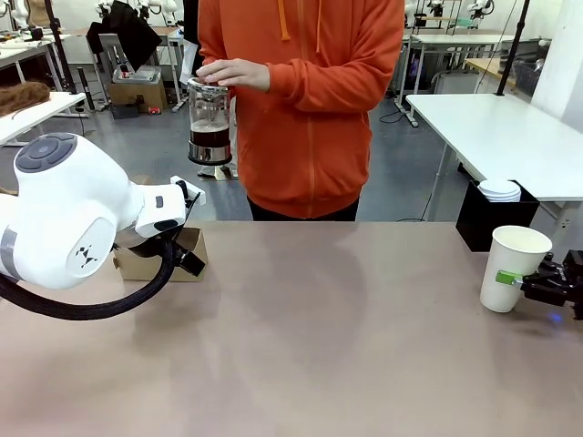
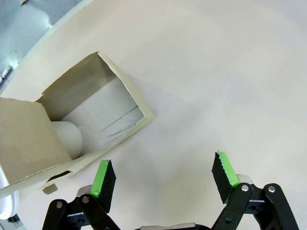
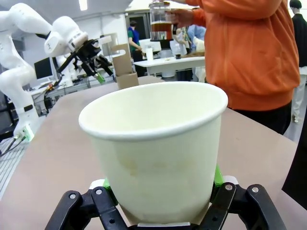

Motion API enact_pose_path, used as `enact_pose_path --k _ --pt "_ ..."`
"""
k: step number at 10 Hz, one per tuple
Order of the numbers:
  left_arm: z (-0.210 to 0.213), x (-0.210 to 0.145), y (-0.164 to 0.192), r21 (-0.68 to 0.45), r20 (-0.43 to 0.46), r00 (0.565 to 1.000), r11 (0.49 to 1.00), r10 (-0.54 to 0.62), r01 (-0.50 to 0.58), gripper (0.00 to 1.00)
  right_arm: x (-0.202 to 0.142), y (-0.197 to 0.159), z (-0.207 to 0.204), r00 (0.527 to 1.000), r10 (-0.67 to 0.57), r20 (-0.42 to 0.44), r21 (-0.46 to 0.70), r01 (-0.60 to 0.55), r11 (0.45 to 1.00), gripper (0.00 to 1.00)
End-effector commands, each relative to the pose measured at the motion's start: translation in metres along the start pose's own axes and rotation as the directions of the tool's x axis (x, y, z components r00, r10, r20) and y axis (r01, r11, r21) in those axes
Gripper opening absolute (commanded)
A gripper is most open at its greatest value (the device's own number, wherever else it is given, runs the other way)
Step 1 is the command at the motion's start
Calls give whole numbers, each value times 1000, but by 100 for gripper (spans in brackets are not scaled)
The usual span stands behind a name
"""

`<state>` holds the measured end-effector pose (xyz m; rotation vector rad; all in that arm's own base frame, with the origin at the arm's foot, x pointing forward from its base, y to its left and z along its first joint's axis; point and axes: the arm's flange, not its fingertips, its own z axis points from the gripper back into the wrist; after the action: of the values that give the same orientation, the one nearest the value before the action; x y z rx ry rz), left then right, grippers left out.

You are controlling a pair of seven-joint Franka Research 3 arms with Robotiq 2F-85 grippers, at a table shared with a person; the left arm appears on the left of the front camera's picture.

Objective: Pour a drink into a cup and package it in a carrier.
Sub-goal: Pick up the 600 ml Paper Cup and place it in the middle top area of the table.

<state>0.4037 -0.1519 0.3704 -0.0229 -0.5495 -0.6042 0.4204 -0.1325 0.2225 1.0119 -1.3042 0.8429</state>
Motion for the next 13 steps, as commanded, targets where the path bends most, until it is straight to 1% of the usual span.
enact_pose_path --k 1,2,3,4,6,9,11,13 --pt "0 0 0 -1 1 1000 1000 0 0 100 0 0 1 1000 0 -1 -1 0 1000 80" --pt "0 0 0 -1 1 1000 1000 0 0 100 13 15 10 991 -7 130 -110 21 994 80" --pt "0 0 0 -1 1 1000 1000 0 0 100 28 26 0 990 14 138 -113 1 994 80" --pt "0 0 0 -1 1 1000 1000 0 0 100 46 31 -13 987 9 160 -137 13 990 80" --pt "0 0 0 -1 1 1000 1000 0 0 100 79 36 -62 987 9 158 -140 13 990 80" --pt "0 0 0 -1 1 1000 1000 0 0 100 101 19 -159 990 -75 120 -117 89 989 80" --pt "0 0 0 -1 1 1000 1000 0 0 100 96 -3 -217 989 -84 119 -123 99 987 80" --pt "0 0 0 -1 1 1000 1000 0 0 100 81 -21 -256 991 -63 116 -144 80 986 80"
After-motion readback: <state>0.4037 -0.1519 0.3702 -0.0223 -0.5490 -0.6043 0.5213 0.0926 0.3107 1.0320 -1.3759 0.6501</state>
